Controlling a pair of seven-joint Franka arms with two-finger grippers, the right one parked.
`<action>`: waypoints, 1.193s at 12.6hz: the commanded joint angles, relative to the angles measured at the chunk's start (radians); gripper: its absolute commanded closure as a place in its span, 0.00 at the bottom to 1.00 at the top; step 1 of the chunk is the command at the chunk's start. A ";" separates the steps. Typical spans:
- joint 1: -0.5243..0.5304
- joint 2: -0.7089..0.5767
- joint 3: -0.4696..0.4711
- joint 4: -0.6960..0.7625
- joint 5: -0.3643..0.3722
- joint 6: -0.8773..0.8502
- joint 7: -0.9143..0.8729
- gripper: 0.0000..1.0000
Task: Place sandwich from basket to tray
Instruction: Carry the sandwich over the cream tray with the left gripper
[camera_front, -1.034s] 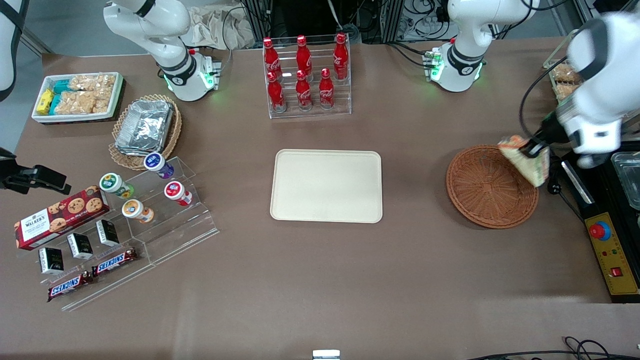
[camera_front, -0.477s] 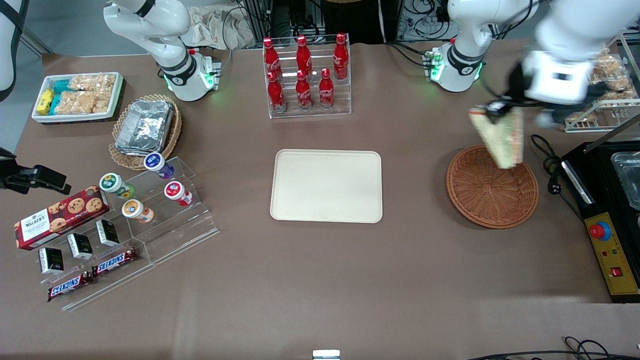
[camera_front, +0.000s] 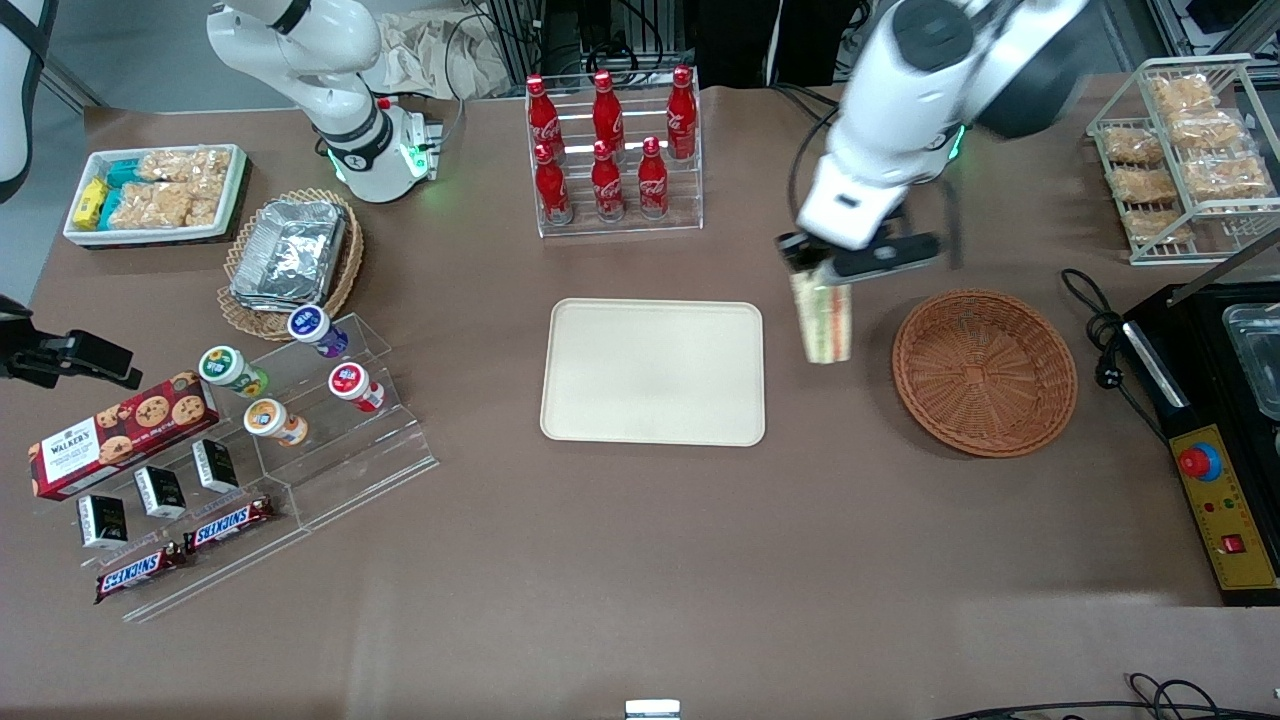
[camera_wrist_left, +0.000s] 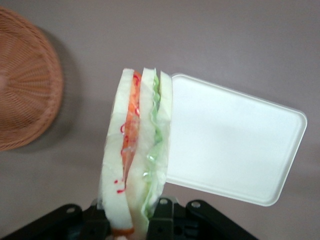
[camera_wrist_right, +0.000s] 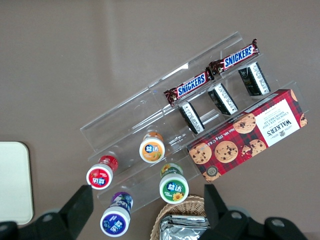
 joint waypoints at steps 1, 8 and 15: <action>-0.057 0.066 -0.029 -0.120 0.001 0.191 0.011 1.00; -0.105 0.417 -0.024 -0.105 0.291 0.415 -0.013 1.00; -0.104 0.562 -0.023 -0.045 0.586 0.441 -0.266 0.00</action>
